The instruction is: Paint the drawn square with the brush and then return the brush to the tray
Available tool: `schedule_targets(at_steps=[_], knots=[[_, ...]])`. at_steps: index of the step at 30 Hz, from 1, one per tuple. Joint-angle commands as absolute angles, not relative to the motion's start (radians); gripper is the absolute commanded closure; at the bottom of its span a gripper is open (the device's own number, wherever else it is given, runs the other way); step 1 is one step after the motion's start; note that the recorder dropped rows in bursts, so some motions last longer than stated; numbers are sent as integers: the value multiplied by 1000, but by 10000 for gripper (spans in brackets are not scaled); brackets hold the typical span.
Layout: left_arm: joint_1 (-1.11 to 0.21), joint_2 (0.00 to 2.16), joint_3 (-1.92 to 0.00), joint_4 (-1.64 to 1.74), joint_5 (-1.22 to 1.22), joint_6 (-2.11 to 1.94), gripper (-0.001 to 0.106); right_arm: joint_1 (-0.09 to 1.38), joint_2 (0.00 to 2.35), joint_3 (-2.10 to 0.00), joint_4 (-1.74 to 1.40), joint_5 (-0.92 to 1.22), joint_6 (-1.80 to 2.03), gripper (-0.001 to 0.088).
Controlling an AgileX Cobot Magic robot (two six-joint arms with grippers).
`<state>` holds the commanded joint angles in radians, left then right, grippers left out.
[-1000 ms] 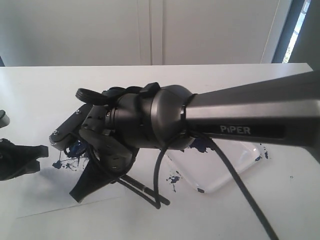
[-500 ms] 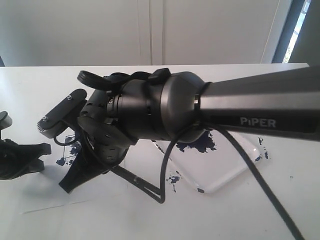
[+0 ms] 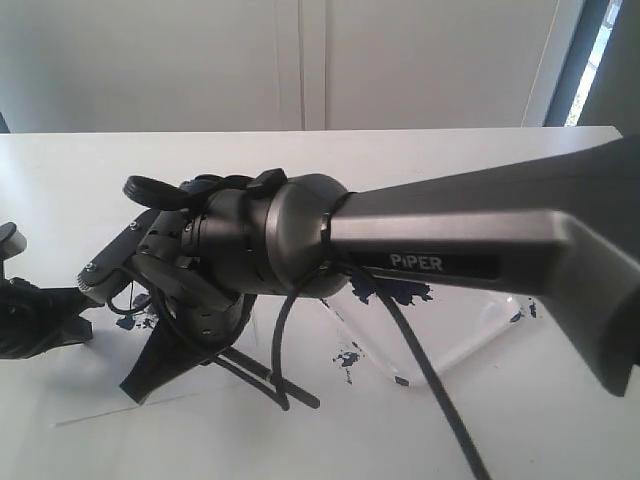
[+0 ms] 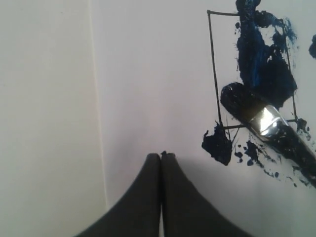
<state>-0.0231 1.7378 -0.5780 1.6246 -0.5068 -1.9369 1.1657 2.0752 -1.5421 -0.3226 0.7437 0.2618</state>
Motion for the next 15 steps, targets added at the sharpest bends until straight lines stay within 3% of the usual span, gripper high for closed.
schedule_targets(at_steps=[15], knots=[[-23,1738,-559,1635,-504,-1937,1053,1111,2157,-1689,-304,770,238,868]])
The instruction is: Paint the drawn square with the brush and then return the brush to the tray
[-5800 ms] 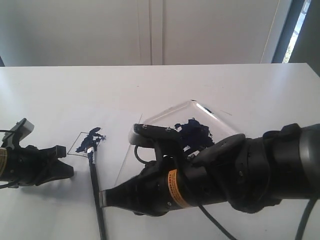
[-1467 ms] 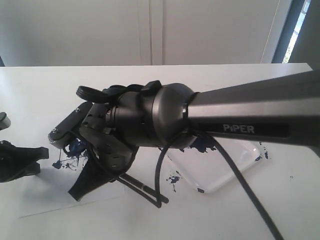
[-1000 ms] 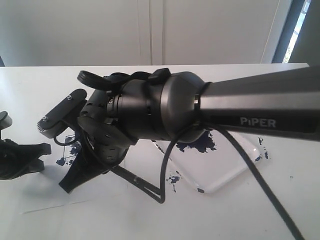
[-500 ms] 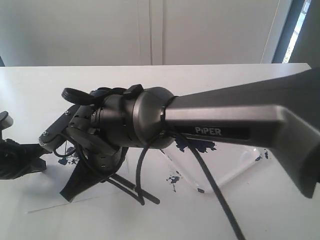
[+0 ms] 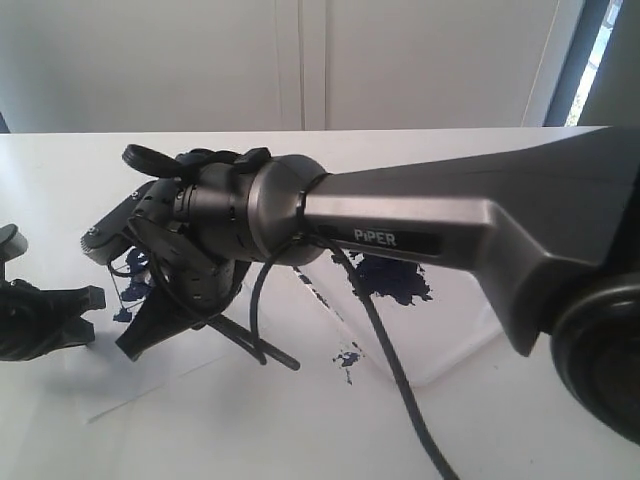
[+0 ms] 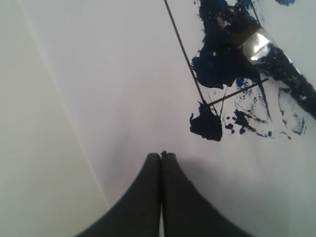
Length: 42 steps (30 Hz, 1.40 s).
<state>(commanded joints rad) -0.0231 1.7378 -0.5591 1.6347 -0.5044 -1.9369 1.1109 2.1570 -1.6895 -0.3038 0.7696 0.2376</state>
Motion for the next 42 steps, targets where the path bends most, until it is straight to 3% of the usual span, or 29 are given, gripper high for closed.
schedule_targets(at_steps=[12,30,35,42], knots=[[-23,1738,-559,1637,-522,-1937,1053,1111,2206,-1784,-241,765,170,868],[-23,1665,-561,1554,-442,-1887,1053,1179,2147,-1778,-233,1014,135,868],[-23,1705,-559,1741,-406,-2059,1053,1185,2124,-1778,-254,983,135,868],[-23,1808,-559,1744,-426,-2092,1053,1171,2123,-1778,-296,919,138,868]])
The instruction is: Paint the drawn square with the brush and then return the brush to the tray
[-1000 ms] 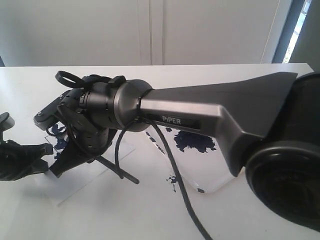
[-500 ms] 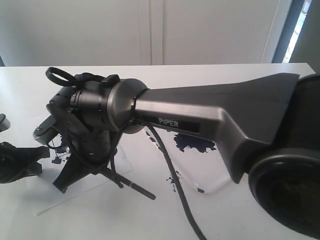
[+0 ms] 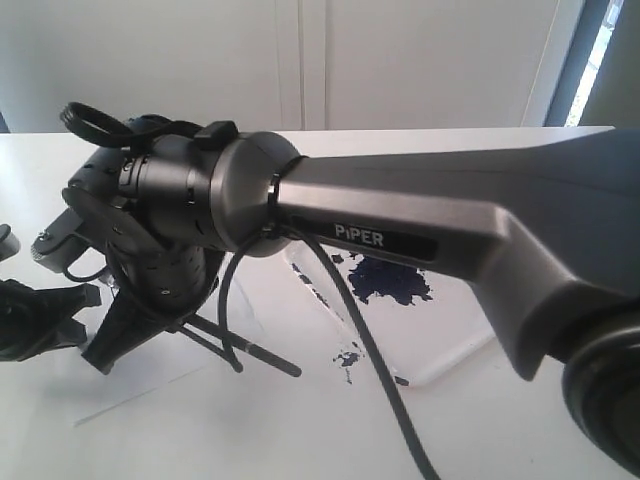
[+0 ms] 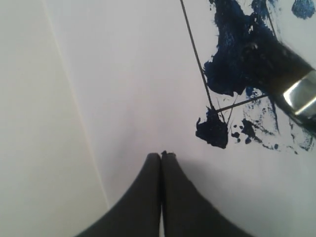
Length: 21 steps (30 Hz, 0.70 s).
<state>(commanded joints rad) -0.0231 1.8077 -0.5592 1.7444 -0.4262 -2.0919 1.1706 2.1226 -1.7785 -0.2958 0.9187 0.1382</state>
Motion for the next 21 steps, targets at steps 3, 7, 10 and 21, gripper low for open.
schedule_targets(at_steps=[3,7,10,21], knots=[[-23,1808,-559,1744,-428,-2092,1053,1150,2139,-1778,-288,885,138,868],[-23,1808,-559,1744,-443,-2092,1053,1117,2170,-1784,-279,864,138,868],[-23,1808,-559,1744,-449,-2092,1053,1096,2198,-1790,-262,851,129,868],[-23,1808,-559,1744,-462,-2090,1053,1093,2291,-1893,-214,841,84,868]])
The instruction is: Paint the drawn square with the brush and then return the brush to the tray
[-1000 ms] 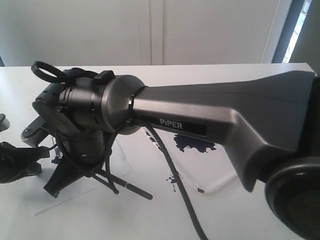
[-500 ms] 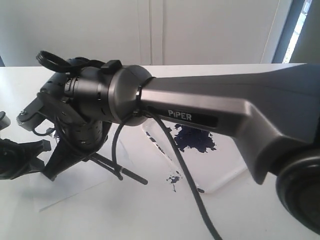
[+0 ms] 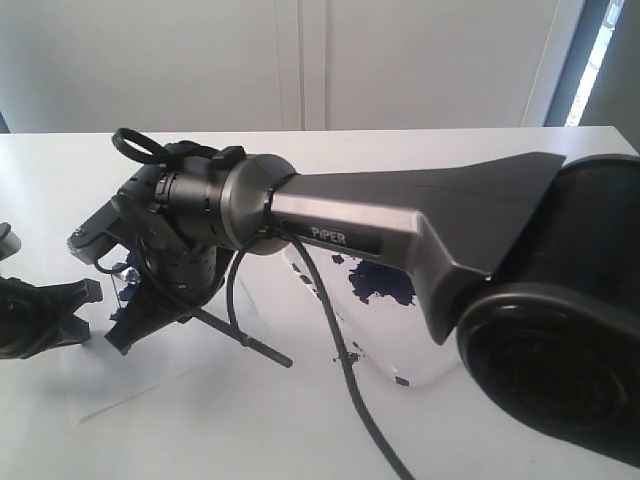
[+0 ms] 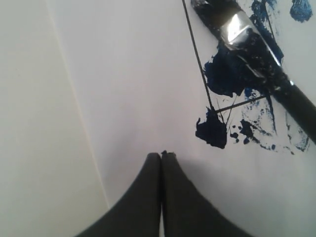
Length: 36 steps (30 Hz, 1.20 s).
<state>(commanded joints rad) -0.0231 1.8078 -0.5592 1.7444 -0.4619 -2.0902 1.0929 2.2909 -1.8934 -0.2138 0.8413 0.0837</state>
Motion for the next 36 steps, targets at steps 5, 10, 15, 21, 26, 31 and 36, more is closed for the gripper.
schedule_targets(at_steps=[5,10,15,21,26,31,36], knots=[[-23,1808,-559,1744,-464,-2090,1053,1088,2307,-1922,-209,893,84,868],[-23,1808,-559,1744,-458,-2090,1053,1086,2307,-1922,-211,966,77,868],[-23,1808,-559,1744,-454,-2090,1053,1086,2305,-1922,-167,1017,47,868],[-23,1808,-559,1744,-454,-2090,1053,1112,2294,-1922,-155,1070,29,868],[-23,1808,-559,1744,-452,-2090,1053,1136,2267,-1920,-157,1083,29,868],[-23,1808,-559,1744,-463,-2090,1053,1136,2255,-1918,-219,1077,75,868],[-23,1808,-559,1744,-466,-2090,1053,1130,2258,-1918,-261,1000,104,868]])
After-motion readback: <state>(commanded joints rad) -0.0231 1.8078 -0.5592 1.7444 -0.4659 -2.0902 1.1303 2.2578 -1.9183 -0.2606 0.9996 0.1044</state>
